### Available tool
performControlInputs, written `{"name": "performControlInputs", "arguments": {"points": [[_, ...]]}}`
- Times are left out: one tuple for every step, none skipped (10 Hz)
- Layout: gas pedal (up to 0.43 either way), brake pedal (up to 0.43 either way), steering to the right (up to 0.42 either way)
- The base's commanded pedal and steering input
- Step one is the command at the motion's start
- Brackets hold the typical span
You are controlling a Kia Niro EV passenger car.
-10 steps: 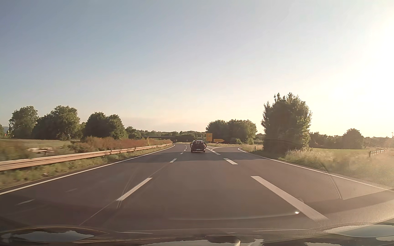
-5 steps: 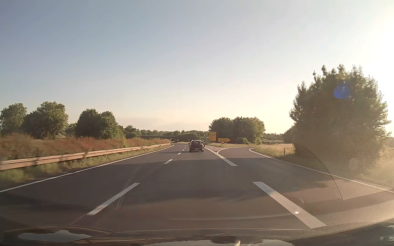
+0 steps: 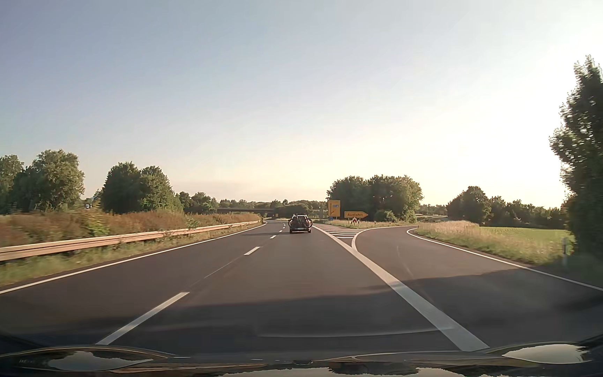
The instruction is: Follow the waypoints while adhering to traffic rules and regulations
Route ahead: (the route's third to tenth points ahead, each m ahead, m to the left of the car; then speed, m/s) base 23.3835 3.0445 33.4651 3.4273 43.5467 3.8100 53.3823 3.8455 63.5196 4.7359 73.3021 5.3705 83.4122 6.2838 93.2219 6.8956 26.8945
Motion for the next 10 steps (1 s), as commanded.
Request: {"name": "performControlInputs", "arguments": {"points": [[0.197, 0.000, -0.009], [0.189, 0.000, -0.009], [0.189, 0.000, -0.008], [0.189, 0.000, -0.009], [0.189, 0.000, -0.009], [0.189, 0.000, -0.009], [0.189, 0.000, -0.009], [0.189, 0.000, -0.008], [0.189, 0.000, -0.008], [0.189, 0.000, -0.008]]}}
